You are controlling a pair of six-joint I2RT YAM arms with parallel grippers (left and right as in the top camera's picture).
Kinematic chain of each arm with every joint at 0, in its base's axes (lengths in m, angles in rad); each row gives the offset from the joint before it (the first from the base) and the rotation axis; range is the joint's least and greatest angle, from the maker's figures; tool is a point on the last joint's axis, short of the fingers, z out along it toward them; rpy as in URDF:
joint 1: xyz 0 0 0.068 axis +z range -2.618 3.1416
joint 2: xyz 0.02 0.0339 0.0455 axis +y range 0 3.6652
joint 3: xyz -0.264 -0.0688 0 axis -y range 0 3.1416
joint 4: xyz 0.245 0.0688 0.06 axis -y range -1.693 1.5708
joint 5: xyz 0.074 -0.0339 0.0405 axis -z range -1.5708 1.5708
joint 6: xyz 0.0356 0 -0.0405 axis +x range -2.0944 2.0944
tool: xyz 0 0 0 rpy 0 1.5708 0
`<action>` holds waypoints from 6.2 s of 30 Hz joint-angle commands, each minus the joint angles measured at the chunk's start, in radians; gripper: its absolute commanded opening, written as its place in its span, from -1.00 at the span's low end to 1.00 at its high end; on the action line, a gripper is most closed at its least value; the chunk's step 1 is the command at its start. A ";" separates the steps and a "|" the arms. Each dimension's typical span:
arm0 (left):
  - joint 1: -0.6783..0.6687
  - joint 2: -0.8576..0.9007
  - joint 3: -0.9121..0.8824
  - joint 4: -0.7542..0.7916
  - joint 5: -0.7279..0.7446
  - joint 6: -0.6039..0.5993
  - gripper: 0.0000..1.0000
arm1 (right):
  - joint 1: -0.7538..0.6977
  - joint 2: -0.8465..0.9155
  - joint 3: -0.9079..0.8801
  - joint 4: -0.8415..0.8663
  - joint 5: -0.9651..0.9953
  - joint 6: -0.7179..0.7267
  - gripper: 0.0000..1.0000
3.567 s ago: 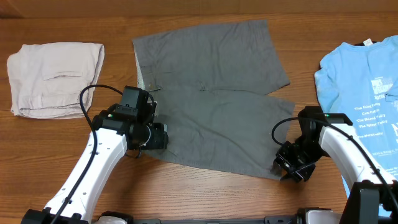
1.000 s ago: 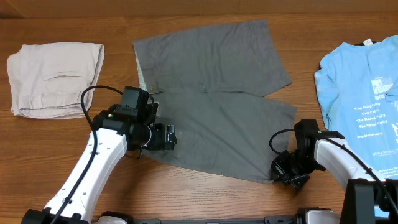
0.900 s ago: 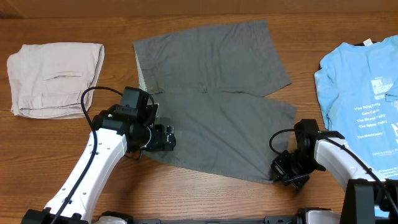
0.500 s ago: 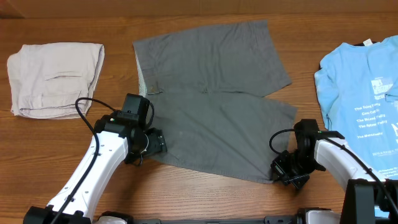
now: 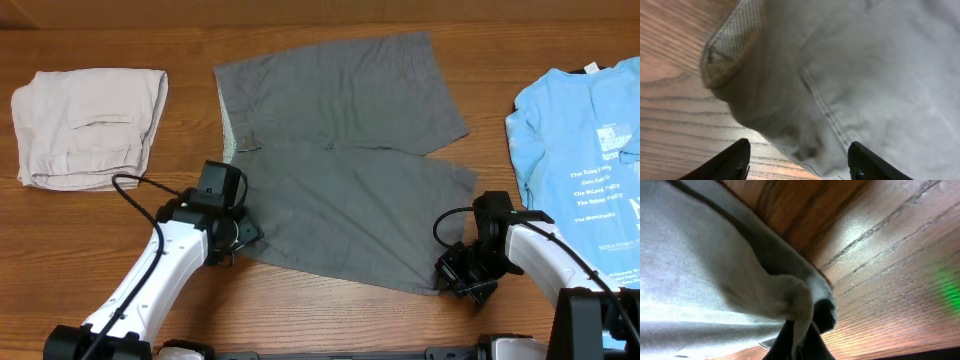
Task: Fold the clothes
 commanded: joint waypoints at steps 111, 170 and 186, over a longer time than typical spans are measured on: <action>0.109 0.491 0.501 0.095 -0.257 0.233 -0.92 | 0.142 0.505 0.904 0.356 0.163 -0.367 -0.92; -0.091 0.194 0.498 -0.156 -0.257 0.235 -0.92 | 0.134 0.336 0.906 -0.303 0.509 -0.160 -0.92; -0.080 0.175 0.576 0.029 -0.384 0.286 -0.90 | 0.134 0.329 1.134 -0.196 0.298 -0.408 -0.92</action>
